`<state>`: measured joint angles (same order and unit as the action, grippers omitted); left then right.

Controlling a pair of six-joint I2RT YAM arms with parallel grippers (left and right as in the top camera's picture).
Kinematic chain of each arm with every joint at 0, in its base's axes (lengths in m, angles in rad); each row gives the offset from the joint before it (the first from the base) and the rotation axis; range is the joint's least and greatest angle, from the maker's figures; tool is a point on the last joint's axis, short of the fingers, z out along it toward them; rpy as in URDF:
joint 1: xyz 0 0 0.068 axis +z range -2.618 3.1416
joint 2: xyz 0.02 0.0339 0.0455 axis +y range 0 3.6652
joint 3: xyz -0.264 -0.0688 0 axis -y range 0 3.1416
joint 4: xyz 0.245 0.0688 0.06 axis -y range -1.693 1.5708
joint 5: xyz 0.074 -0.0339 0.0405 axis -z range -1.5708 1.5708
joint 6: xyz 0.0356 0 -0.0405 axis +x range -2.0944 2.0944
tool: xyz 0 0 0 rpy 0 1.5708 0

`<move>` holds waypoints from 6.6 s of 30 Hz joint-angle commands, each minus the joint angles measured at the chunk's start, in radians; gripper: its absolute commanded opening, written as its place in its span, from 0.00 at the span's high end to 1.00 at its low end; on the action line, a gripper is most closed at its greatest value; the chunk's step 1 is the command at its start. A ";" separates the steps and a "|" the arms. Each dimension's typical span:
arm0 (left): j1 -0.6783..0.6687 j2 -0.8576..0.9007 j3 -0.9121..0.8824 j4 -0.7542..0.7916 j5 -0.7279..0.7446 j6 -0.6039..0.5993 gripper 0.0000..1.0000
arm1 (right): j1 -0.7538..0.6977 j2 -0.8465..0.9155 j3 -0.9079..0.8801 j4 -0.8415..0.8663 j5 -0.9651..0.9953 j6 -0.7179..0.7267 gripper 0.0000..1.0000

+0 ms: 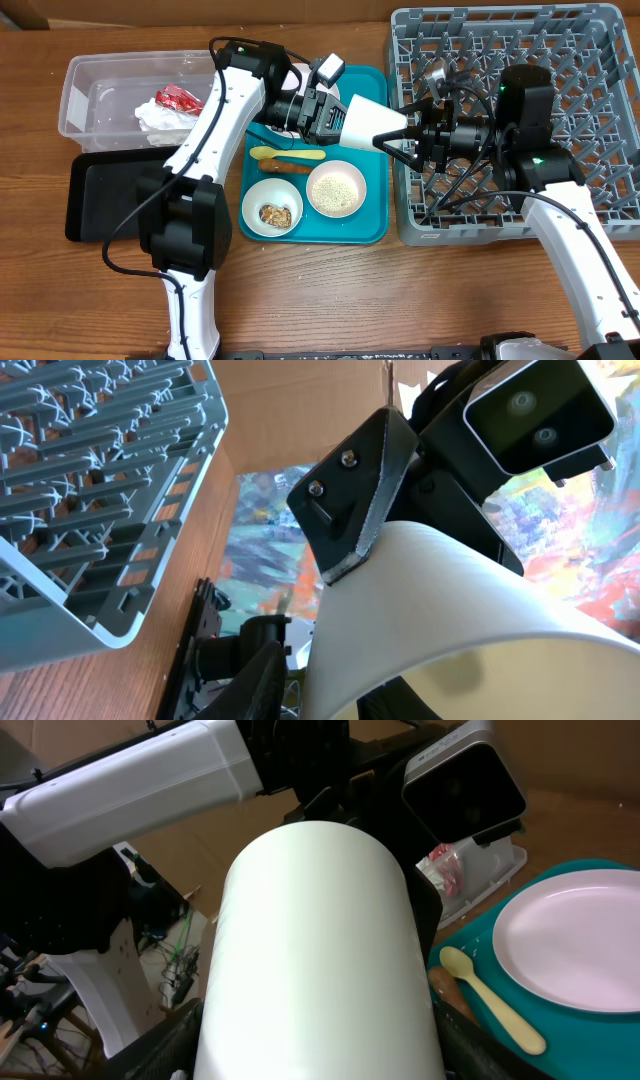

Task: Sort waste into correct bins and load items into the dishwasher
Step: 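Hand the white cup from the left gripper to the right gripper, then place the white cup upside down in the dish rack with right gripper, then grasp the white bowl of food scraps with the left gripper, then tip the scraps bowl over the black tray to empty it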

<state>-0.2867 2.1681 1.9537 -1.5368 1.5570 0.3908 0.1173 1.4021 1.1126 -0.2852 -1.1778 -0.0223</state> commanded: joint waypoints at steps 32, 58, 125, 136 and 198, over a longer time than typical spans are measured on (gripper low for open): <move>-0.004 -0.005 0.003 0.233 -1.180 -0.309 0.62 | -0.073 -0.006 0.215 -1.015 1.237 0.335 0.49; -0.004 -0.005 0.003 0.228 -1.224 -0.328 0.62 | -0.073 0.230 0.343 -1.015 1.137 0.320 0.24; -0.246 -0.376 -0.810 0.681 -1.538 -0.674 0.88 | 0.178 -0.064 0.379 -1.028 0.975 0.235 0.13; -0.234 -0.385 -0.660 0.553 -1.506 -0.688 0.96 | 0.178 -0.064 0.379 -1.028 0.975 0.235 0.13; 0.893 -0.539 -0.651 0.566 -0.159 -0.246 0.96 | 0.178 -0.064 0.379 -1.003 0.975 0.231 0.12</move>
<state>0.7391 1.8015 1.1801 -0.9718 1.5253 0.1078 0.2951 1.3445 1.4929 -1.2938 -0.2054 0.2092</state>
